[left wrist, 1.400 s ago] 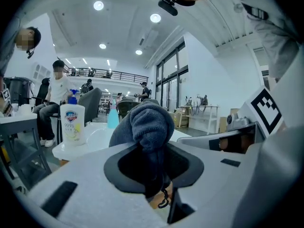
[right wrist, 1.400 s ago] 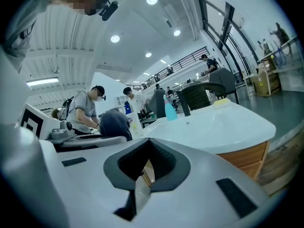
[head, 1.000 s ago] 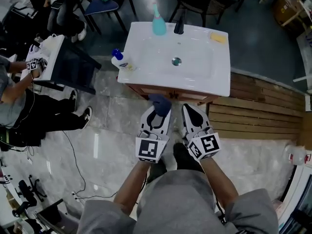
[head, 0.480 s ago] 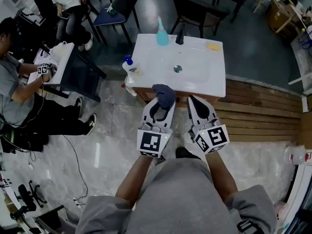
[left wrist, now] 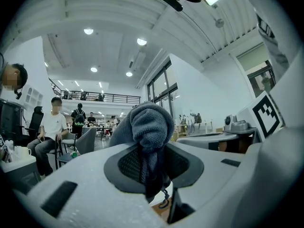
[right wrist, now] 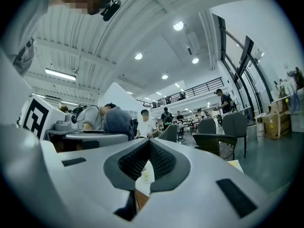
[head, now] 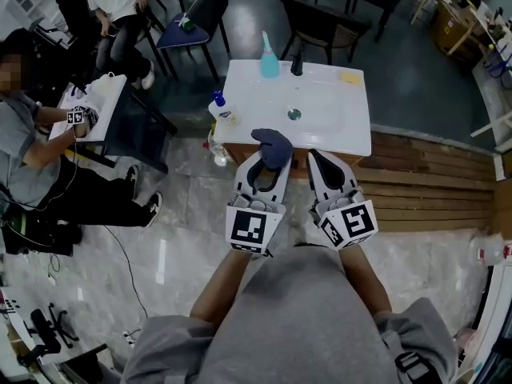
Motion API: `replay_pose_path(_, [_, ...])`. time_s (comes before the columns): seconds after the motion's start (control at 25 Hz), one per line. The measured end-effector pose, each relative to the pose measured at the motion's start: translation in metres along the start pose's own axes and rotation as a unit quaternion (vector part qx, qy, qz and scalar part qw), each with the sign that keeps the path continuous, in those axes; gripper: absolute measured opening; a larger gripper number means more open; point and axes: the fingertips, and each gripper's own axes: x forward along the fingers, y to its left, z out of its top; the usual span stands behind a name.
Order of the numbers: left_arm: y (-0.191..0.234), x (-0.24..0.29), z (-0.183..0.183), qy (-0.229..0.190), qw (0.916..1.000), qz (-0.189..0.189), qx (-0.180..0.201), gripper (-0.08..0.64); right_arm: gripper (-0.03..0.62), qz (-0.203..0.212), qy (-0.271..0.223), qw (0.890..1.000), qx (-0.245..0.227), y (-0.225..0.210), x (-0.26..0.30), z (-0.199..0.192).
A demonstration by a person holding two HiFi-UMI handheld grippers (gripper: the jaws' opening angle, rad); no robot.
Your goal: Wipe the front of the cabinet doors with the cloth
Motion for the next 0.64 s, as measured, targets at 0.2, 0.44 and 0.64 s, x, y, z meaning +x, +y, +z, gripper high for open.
replay_pose_path(0.2, [0.005,-0.003,0.005,-0.005,1.0000,-0.004,0.007,0.097,0.009,0.004,-0.010,1.000,-0.003,0.007,0.004,0.006])
replay_pose_path(0.44, [0.007,-0.006,0.003,-0.001,1.0000,-0.007,0.005,0.097,0.008,-0.003,-0.014,1.000,0.007,0.011,0.003,0.002])
replay_pose_path(0.64, [0.012,-0.005,-0.001,-0.003,0.9999,-0.008,0.009,0.097,0.008,-0.010,-0.013,1.000,0.014,0.009,0.002,-0.002])
